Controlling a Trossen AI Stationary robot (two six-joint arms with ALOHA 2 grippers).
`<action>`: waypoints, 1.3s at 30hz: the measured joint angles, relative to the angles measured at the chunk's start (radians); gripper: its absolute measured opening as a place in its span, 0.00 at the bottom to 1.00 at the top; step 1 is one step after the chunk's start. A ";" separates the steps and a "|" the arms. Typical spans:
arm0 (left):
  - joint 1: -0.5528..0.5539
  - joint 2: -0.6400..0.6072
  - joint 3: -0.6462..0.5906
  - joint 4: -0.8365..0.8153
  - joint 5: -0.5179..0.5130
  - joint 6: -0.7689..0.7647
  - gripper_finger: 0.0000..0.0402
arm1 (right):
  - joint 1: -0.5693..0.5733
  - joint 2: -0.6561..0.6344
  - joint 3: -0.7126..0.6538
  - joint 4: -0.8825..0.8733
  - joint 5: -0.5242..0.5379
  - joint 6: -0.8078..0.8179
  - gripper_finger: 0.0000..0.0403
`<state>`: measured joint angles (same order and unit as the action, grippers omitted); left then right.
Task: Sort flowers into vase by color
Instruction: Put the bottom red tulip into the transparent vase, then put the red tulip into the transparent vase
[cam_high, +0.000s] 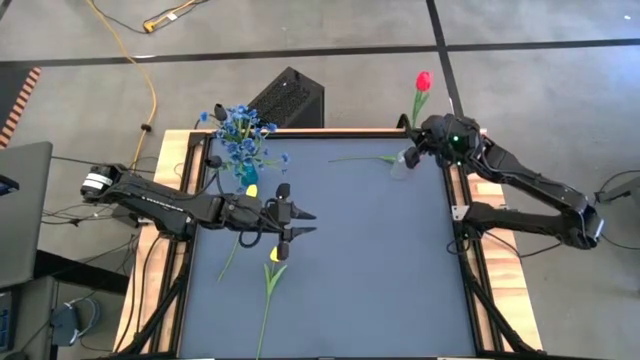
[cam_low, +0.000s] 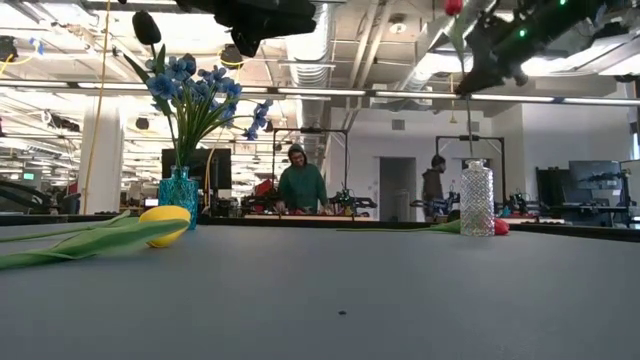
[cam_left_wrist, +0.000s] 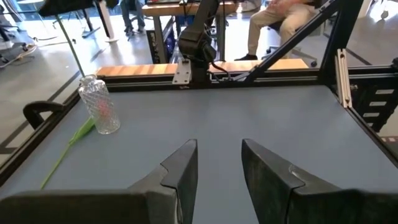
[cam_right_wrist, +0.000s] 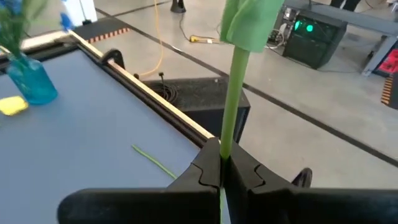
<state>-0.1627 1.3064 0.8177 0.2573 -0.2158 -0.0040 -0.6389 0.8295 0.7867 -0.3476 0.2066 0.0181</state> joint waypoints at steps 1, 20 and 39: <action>0.000 0.000 0.000 0.000 -0.001 0.000 0.28 | -0.005 0.000 -0.015 0.005 0.000 0.001 0.07; 0.001 0.000 0.000 0.043 -0.046 -0.019 0.28 | -0.046 0.000 -0.154 0.028 -0.023 0.034 0.28; -0.002 0.000 0.000 -0.189 0.028 -0.097 0.28 | 0.033 -0.009 0.028 -0.510 -0.298 0.166 0.67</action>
<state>-0.1647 1.3064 0.8177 0.0680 -0.1875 -0.1010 -0.6058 0.8204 0.8143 -0.8575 -0.0915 0.1841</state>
